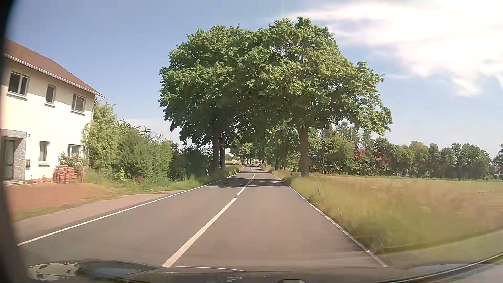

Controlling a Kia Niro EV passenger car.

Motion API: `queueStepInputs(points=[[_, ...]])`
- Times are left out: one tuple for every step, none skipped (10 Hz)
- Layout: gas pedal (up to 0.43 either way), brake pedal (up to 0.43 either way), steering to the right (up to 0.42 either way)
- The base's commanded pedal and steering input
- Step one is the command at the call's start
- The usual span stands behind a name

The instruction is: Follow the waypoints while adhering to traffic rules and regulations

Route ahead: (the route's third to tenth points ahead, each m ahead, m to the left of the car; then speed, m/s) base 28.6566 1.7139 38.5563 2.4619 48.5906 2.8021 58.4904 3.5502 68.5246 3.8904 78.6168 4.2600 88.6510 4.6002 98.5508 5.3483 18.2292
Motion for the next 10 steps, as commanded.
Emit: queueStepInputs(points=[[0.118, 0.000, -0.004], [0.118, 0.000, -0.004], [0.118, 0.000, -0.004], [0.110, 0.000, -0.004], [0.110, 0.000, -0.004], [0.110, 0.000, -0.004], [0.110, 0.000, -0.004], [0.110, 0.000, -0.004], [0.110, 0.000, -0.004], [0.110, 0.000, -0.004]])
